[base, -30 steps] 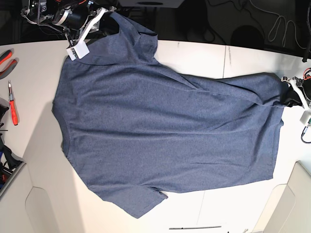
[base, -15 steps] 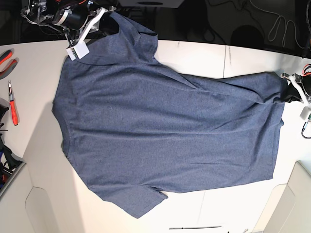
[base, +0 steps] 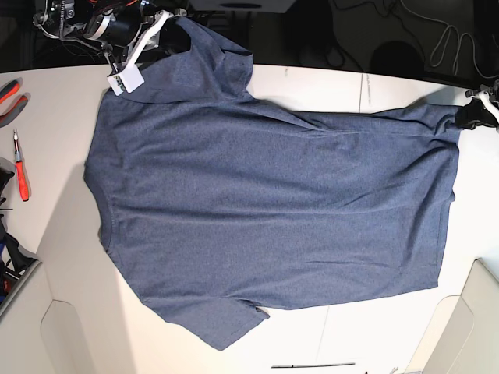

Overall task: Layout the t-shirt on the table in an organized manner, then fold the t-shirt properly
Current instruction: 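Drag the hem corner with the left gripper away from the collar, then pull the collar with the right gripper to stretch the shirt flat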

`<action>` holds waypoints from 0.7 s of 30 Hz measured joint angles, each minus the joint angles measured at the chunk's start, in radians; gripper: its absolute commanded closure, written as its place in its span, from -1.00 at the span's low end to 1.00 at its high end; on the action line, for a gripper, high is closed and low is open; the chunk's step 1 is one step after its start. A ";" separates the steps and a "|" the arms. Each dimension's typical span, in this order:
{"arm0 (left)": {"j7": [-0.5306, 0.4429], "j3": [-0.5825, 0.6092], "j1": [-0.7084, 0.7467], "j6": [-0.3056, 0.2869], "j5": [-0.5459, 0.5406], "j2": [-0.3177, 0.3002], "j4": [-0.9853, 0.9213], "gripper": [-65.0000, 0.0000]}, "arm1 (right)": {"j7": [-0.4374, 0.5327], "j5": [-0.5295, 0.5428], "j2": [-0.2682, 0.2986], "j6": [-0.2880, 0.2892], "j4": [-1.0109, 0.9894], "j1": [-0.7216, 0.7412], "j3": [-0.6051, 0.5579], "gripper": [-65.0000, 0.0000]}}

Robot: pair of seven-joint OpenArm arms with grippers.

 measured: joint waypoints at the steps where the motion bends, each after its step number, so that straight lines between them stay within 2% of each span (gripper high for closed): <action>1: 0.037 0.000 0.003 0.000 -0.027 0.000 0.006 1.00 | 0.000 0.000 0.000 0.000 0.000 -0.002 0.000 1.00; 3: 0.096 0.000 0.005 0.000 -0.050 0.001 0.007 1.00 | -0.013 0.000 0.000 0.000 0.003 -0.002 0.000 1.00; 7: 0.139 0.000 0.012 0.000 -0.053 0.000 0.007 1.00 | -0.026 0.002 0.000 0.000 0.047 -0.006 0.000 1.00; 9: 0.139 0.000 0.023 0.000 -0.043 0.000 0.007 1.00 | -0.025 0.001 0.000 0.001 0.092 -0.024 0.001 1.00; 14: 0.134 0.000 0.036 0.000 0.063 0.000 0.007 1.00 | -0.027 0.002 0.000 0.021 0.214 -0.092 0.002 1.00; 21: 0.113 0.000 0.036 0.000 0.064 0.000 0.007 1.00 | -0.026 -0.015 0.000 0.021 0.248 -0.119 0.002 1.00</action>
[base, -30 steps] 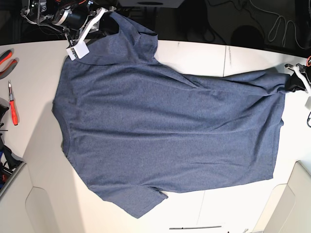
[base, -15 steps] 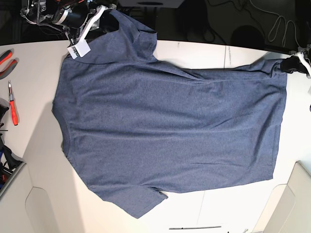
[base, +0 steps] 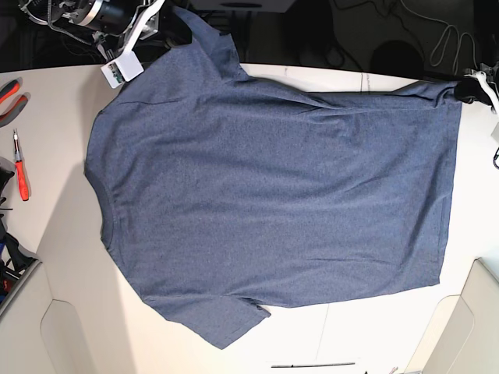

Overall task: Layout the t-shirt on the table in an organized manner, then fold the t-shirt properly
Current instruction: 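Pull the collar with the right gripper to stretch the shirt flat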

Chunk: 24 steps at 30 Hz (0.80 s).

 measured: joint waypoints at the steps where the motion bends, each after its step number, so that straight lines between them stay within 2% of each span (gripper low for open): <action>1: -0.008 0.000 0.000 0.000 0.001 0.000 0.000 1.00 | 0.000 -0.004 0.000 0.000 0.000 0.000 0.000 1.00; 2: -0.014 0.000 0.000 0.000 -0.001 0.000 0.000 1.00 | 0.000 -0.005 0.000 0.000 0.000 0.000 0.000 0.96; 5: -0.015 0.000 0.000 0.000 -0.001 0.000 0.000 1.00 | 0.002 -0.002 0.000 -0.001 0.000 0.000 0.000 0.30; 6: -0.015 0.000 0.000 0.000 -0.001 0.000 0.000 1.00 | 0.002 0.009 0.000 0.000 0.000 0.000 0.000 0.20; 11: -0.026 0.000 0.000 0.000 0.000 0.000 0.000 1.00 | 0.001 0.083 0.000 0.013 0.034 0.000 0.000 0.20; 17: -0.026 0.000 0.000 0.000 0.000 0.000 0.000 1.00 | 0.036 0.077 0.000 0.020 0.124 0.002 0.034 0.20; 20: -0.034 0.000 0.000 0.000 0.001 0.000 0.000 1.00 | 0.121 0.016 0.000 0.020 0.125 0.004 0.106 0.20; 22: -0.042 0.000 0.000 0.000 0.000 0.000 0.000 1.00 | 0.189 -0.047 0.000 -0.017 0.121 0.004 0.162 0.20; 24: -0.053 0.000 0.000 0.000 -0.001 0.000 0.000 1.00 | 0.210 -0.071 0.000 -0.045 0.100 0.011 0.216 0.20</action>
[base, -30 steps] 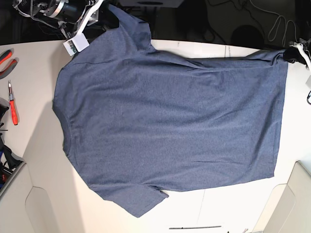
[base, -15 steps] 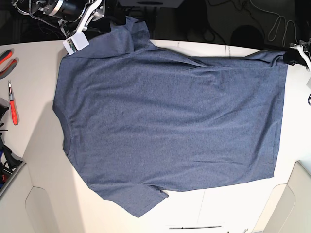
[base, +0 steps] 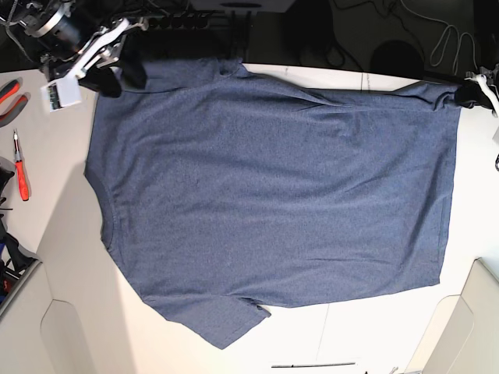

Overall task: Layout the t-shirt on the table in an organized manner, then fold the t-shirt properly
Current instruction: 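Pull the collar with the right gripper to stretch the shirt flat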

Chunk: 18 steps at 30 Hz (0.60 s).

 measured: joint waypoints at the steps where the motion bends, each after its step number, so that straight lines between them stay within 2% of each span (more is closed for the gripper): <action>1: 0.000 0.000 0.000 0.000 0.000 0.000 0.000 1.00 | -0.001 0.000 0.000 -0.008 -0.021 0.010 0.025 0.20; 6: -0.008 0.000 -0.003 0.000 0.001 0.000 0.000 1.00 | -0.007 0.042 -0.003 -0.018 -0.249 0.129 0.126 0.20; 11: -0.011 0.000 -0.002 0.000 0.001 0.000 0.000 1.00 | -0.034 0.106 -0.003 -0.009 -0.512 0.245 0.155 0.20; 15: -0.011 0.000 -0.002 0.000 0.001 0.000 0.000 1.00 | -0.029 0.140 -0.006 -0.002 -0.588 0.256 0.156 0.20; 18: -0.011 0.000 -0.002 0.000 0.001 0.000 0.000 1.00 | 0.036 0.138 -0.009 -0.002 -0.593 0.255 0.193 0.20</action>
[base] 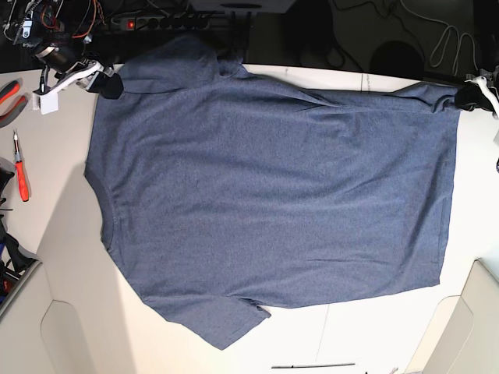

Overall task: Layout the t-shirt on the table in an organized manner, then fold the t-shirt properly
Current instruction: 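Pull the collar with the right gripper to stretch the shirt flat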

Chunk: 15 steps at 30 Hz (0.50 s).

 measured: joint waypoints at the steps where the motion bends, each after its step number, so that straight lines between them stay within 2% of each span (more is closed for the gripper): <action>1: 0.000 0.000 0.000 0.000 0.000 0.000 0.000 1.00 | 0.014 -0.001 0.001 0.000 0.000 0.001 0.015 0.20; 9: 0.000 0.000 0.000 0.000 0.004 0.000 0.000 1.00 | 0.017 -0.002 0.003 0.000 -0.055 0.005 0.032 0.20; 15: 0.000 0.000 0.000 0.000 0.005 0.000 0.000 1.00 | 0.017 0.064 0.003 0.018 -0.128 0.003 0.024 0.20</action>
